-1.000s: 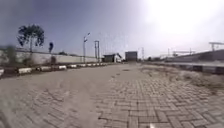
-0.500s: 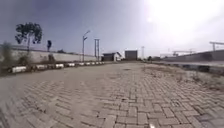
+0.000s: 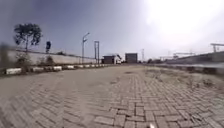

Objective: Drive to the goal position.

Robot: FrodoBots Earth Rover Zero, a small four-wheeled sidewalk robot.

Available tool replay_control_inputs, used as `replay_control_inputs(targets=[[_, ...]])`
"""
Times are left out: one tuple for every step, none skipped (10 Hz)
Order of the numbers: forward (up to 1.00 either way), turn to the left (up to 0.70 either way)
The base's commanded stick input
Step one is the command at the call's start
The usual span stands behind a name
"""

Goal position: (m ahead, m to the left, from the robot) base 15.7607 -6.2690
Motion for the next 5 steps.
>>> replay_control_inputs(targets=[[1.0, 0.0], [1.0, 0.0], [1.0, 0.0], [1.0, 0.0], [1.0, 0.0]])
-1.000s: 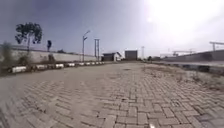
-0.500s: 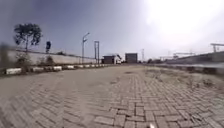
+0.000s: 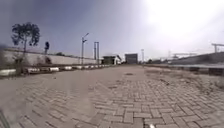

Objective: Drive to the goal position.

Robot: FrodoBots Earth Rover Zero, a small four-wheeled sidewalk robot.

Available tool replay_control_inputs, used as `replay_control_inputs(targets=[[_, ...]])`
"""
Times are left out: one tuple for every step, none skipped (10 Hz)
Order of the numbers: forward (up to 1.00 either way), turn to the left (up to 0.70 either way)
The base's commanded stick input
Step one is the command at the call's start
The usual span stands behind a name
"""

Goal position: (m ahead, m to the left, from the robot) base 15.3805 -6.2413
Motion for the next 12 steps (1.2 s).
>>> replay_control_inputs(targets=[[1.0, 0.0], [1.0, 0.0], [1.0, 0.0], [1.0, 0.0], [1.0, 0.0], [1.0, 0.0], [1.0, 0.0], [1.0, 0.0], [1.0, 0.0], [1.0, 0.0], [1.0, 0.0], [1.0, 0.0]])
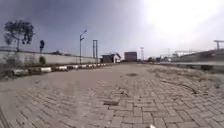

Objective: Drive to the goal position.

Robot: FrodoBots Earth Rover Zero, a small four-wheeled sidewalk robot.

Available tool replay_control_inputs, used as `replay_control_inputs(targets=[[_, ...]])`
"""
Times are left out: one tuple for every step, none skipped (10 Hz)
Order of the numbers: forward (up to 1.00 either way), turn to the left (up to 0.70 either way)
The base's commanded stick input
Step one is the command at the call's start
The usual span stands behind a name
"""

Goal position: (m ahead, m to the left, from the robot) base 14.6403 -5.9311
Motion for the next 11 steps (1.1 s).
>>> replay_control_inputs(targets=[[1.0, 0.0], [1.0, 0.0], [1.0, 0.0], [1.0, 0.0], [1.0, 0.0], [1.0, 0.0], [1.0, 0.0], [1.0, 0.0], [1.0, 0.0], [1.0, 0.0], [1.0, 0.0]])
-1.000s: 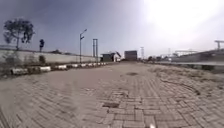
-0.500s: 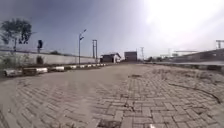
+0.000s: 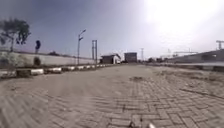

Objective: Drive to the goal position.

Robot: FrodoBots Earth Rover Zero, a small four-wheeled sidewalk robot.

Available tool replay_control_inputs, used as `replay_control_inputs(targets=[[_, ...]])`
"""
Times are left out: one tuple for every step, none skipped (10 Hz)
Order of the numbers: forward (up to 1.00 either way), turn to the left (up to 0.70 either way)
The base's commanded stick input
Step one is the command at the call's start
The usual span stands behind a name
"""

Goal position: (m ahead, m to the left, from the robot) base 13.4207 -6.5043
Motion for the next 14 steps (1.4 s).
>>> replay_control_inputs(targets=[[1.0, 0.0], [1.0, 0.0], [1.0, 0.0], [1.0, 0.0], [1.0, 0.0], [1.0, 0.0], [1.0, 0.0], [1.0, 0.0], [1.0, 0.0], [1.0, 0.0], [1.0, 0.0], [1.0, 0.0], [1.0, 0.0], [1.0, 0.0]])
